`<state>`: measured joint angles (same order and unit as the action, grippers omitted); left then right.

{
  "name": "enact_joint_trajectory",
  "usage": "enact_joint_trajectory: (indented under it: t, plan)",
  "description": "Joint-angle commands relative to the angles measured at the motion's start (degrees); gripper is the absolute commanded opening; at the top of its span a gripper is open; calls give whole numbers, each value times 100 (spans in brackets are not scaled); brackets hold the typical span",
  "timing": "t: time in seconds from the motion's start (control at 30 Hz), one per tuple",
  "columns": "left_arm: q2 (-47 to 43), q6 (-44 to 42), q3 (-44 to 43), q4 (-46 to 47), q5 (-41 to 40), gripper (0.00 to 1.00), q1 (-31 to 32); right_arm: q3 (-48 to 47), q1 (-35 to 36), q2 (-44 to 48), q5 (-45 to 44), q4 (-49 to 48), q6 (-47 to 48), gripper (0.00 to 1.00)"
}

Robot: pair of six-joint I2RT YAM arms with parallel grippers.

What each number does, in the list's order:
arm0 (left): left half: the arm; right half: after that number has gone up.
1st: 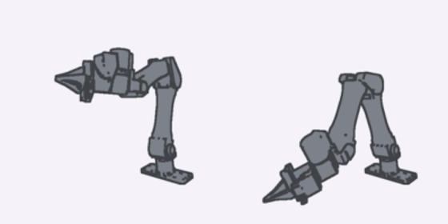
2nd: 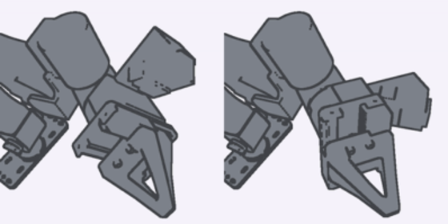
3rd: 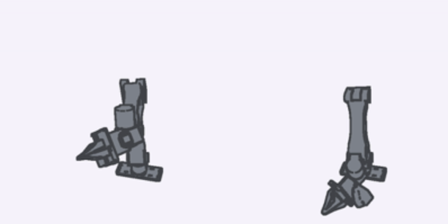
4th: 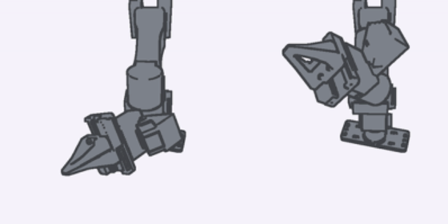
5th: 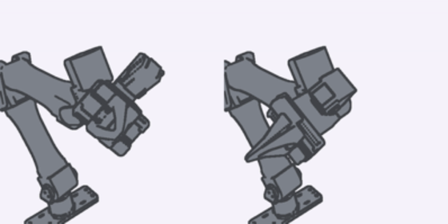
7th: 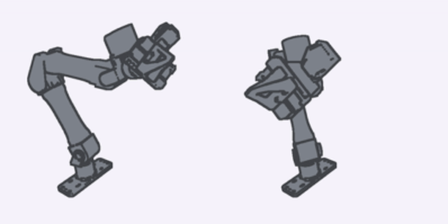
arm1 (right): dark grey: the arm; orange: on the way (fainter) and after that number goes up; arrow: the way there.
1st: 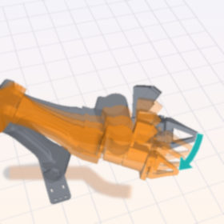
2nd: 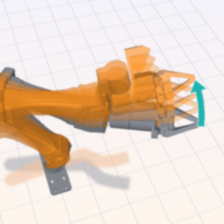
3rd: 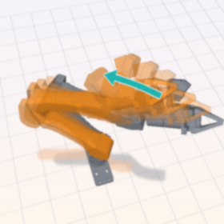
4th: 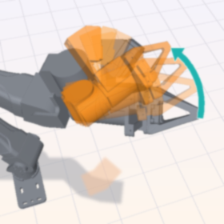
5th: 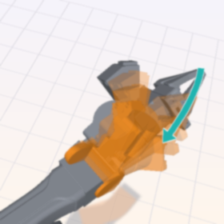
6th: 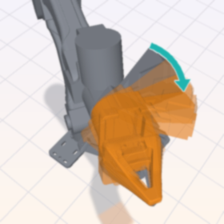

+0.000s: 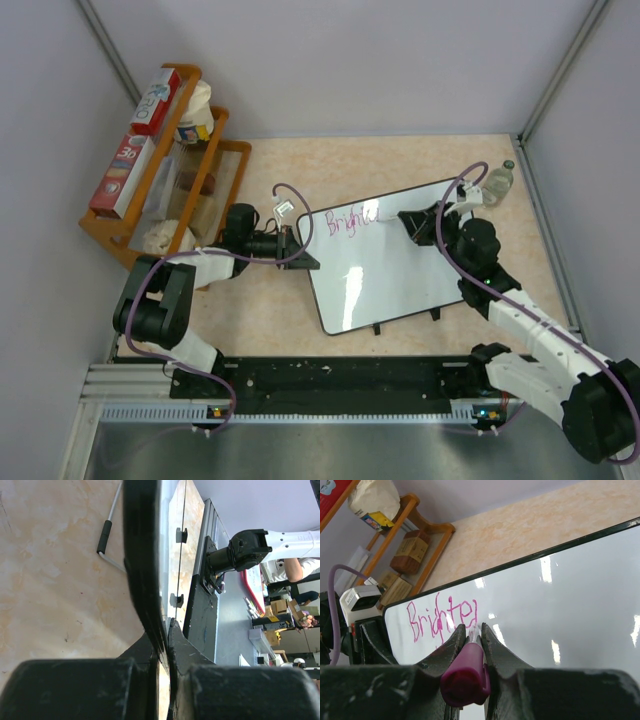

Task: Write a sentence on the whiteboard
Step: Write with the whiteboard marker on the whiteboard.

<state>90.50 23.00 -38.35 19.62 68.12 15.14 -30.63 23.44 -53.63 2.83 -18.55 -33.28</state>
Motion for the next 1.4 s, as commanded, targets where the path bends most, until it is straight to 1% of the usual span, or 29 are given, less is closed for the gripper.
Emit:
enact_joint_trajectory:
  t: [0.0,0.73,1.37]
  plan:
    - [73,-1167,196,-46,-484,0,156,-83,-85,-42,-221,-53,58,0]
    - [64,-1175,196,-46,-484,0,156,-479,-85,-438,-476,-229,102,0]
    - [91,-1175,187,-54,-492,0,156,-382,-244,-298,-459,-70,111,0]
